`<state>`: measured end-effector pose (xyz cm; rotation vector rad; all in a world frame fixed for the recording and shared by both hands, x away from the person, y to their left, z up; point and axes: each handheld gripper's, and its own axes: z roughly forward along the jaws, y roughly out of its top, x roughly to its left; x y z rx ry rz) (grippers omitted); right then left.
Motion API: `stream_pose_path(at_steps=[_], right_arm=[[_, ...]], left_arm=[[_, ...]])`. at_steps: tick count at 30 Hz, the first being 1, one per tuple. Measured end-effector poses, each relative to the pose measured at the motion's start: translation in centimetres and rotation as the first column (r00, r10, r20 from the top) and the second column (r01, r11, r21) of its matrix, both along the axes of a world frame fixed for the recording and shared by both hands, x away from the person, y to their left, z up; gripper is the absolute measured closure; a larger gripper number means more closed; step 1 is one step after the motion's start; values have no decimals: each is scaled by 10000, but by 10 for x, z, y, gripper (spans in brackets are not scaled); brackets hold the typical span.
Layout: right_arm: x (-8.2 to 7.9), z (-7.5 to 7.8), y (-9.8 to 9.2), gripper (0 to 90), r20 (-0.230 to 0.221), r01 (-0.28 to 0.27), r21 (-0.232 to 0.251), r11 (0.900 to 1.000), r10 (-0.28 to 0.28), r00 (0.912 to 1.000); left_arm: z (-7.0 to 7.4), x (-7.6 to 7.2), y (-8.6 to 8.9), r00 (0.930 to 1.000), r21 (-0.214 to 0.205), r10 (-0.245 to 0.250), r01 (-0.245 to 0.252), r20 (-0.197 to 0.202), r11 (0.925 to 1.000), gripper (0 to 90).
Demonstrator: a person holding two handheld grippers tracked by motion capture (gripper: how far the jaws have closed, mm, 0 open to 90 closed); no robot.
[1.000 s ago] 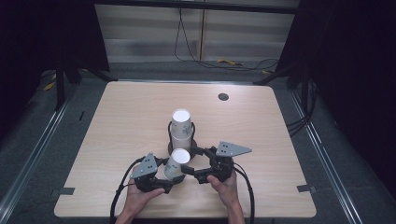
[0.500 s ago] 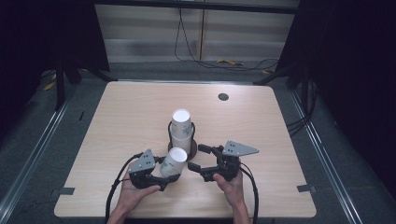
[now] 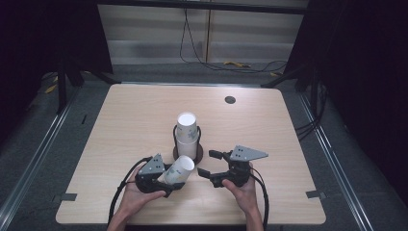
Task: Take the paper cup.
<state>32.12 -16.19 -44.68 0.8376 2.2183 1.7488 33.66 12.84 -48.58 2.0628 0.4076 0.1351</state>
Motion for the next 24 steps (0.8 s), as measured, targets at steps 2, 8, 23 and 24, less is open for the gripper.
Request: stream_pose_path(at_steps=[2, 8, 23, 24], right_arm=[[0, 1, 0, 198, -73, -54, -125, 9999, 53, 10000], [2, 6, 1, 193, -147, -324, -804, 9962, 313, 9994], [6, 11, 12, 275, -838, -1235, -2372, 9636, 1063, 9908], [6, 11, 12, 275, -838, -1235, -2372, 9636, 1063, 9908]], left_arm=[[2, 2, -2, 9999, 434, -133, 130, 60, 9990, 304], [6, 2, -5, 9990, 1044, -441, 432, 64, 9936, 306], [17, 3, -5, 9968, 2152, -706, 609, 377, 9747, 309], [17, 3, -5, 9968, 2152, -706, 609, 377, 9747, 309]])
